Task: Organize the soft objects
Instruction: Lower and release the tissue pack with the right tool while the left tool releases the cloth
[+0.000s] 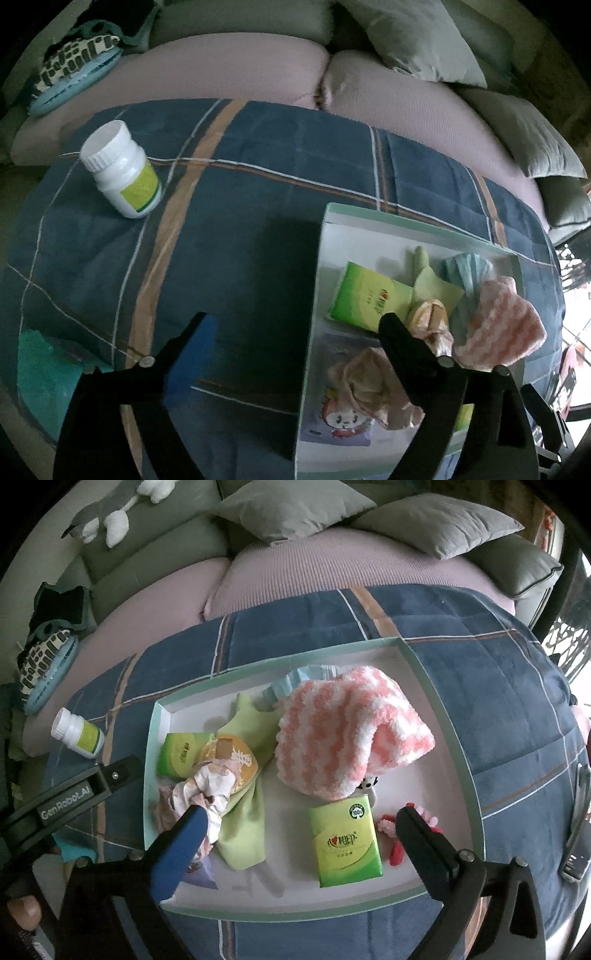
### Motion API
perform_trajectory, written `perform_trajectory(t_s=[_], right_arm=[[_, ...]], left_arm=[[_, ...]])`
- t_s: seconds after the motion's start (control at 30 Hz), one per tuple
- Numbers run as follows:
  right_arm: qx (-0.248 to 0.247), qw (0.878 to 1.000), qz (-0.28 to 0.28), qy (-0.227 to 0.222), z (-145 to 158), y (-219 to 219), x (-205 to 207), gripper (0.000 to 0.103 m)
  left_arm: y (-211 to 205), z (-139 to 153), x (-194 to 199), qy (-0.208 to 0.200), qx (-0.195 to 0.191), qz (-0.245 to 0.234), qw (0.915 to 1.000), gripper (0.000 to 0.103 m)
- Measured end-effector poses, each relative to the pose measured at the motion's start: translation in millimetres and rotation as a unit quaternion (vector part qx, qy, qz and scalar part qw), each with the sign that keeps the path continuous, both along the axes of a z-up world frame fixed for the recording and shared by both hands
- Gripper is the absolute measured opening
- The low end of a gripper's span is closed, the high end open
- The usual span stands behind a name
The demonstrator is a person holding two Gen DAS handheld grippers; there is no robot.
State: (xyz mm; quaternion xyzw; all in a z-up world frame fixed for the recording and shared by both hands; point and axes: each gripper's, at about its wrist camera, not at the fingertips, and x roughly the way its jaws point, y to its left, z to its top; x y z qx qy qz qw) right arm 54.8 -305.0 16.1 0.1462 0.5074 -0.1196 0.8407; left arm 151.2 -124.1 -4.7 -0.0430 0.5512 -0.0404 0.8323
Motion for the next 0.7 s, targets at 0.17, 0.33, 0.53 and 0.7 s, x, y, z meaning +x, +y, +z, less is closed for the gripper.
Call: perform_trajectory(t_s=[0.17,0.33,0.53,0.7], right_arm=[[0.001,1.0,0.004,0.003,-2,1,2,0.103],[-0.001,1.0,0.009,0.001,-1,3,2,0.103],[0.0,1.0,0.008,0.001,0,2,0,0.103],[-0.007,1.0,0.011,-0.002,3,6,-8,0.103]], left_arm=[[2,7,-1,-0.031,0.031,0.008,0.999,0.098],[1,7,-2,-0.032,0.035,0.006,0.9989,0.098],[0,14,-11,-0.038,0.024,-0.004,0.999,0.098],[-4,21,-27,-0.051,0.026,-0.02,0.9982,0.098]])
